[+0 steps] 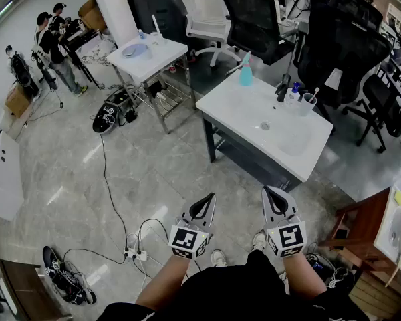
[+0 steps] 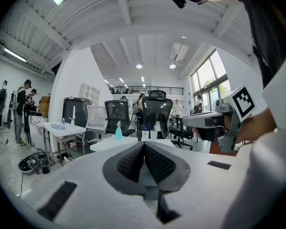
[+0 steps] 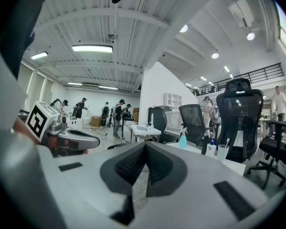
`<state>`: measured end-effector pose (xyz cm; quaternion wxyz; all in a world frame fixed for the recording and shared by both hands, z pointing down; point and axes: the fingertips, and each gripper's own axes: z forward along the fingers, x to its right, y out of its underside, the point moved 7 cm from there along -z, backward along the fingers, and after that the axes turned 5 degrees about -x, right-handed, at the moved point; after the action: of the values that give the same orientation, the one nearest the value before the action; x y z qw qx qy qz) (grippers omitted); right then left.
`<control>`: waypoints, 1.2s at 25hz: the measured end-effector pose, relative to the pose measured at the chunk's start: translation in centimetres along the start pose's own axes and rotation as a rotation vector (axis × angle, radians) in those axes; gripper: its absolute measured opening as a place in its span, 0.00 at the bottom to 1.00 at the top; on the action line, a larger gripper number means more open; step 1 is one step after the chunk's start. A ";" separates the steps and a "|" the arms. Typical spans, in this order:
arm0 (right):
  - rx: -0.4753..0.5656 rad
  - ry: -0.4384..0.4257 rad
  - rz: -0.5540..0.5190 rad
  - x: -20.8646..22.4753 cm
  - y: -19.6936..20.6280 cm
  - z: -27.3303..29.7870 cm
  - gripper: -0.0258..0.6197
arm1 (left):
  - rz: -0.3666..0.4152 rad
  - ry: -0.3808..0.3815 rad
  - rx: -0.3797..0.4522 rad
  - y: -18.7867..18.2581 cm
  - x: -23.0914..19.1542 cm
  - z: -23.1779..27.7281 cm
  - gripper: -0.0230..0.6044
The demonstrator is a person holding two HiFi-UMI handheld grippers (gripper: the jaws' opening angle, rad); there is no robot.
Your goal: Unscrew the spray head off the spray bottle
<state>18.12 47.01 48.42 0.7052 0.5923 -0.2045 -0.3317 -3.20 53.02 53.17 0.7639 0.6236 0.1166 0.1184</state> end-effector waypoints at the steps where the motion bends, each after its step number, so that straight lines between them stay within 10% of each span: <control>1: 0.000 -0.002 -0.004 -0.1 -0.1 0.1 0.04 | -0.001 0.000 0.002 -0.1 0.0 0.0 0.06; 20: 0.019 -0.005 0.009 -2.6 -0.4 -0.6 0.05 | 0.009 0.001 0.020 -0.5 -0.5 -2.0 0.06; 30: 0.020 -0.053 0.029 2.8 -0.1 5.3 0.05 | 0.019 -0.040 -0.018 -1.3 -3.1 4.5 0.06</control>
<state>16.46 41.33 49.15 0.6982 0.5876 -0.2350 -0.3347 -4.61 47.56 52.86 0.7707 0.6198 0.0941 0.1142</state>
